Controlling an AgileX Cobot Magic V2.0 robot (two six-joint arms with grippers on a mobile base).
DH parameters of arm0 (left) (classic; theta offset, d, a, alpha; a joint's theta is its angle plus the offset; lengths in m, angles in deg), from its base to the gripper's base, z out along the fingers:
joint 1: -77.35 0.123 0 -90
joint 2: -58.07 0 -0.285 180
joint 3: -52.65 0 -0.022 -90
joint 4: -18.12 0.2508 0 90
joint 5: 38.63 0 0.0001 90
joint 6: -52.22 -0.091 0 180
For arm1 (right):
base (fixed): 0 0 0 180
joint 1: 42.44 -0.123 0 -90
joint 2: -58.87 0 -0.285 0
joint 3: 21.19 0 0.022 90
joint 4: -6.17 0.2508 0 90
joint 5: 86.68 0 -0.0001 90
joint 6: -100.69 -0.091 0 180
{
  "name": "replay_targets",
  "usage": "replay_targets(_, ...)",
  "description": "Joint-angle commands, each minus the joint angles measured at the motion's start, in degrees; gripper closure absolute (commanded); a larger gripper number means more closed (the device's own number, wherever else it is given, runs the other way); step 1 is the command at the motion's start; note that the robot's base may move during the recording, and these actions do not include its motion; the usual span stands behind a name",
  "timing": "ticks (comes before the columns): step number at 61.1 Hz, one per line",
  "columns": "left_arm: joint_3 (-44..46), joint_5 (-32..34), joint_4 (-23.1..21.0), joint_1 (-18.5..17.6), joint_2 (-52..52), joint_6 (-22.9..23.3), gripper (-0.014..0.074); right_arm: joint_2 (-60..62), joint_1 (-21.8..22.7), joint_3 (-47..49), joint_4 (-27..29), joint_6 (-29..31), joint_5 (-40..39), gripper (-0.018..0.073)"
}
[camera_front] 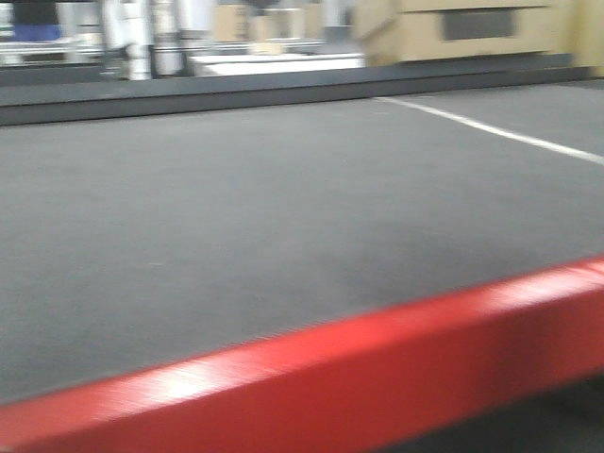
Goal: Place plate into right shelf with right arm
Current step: 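Drive the base toward the steel shelf holding the plate in the right gripper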
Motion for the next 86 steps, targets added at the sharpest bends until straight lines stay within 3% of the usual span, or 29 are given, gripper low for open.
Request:
replay_targets(1,-0.5,4.9,-0.4,0.0,-0.6,0.2,0.0643,-0.7,0.2,1.6,-0.3,0.3,-5.6,0.0531)
replay_targets(86,-0.5,4.9,-0.4,0.0,-0.6,0.2,0.0643,-0.7,0.2,1.6,-0.3,0.3,-5.6,0.0531)
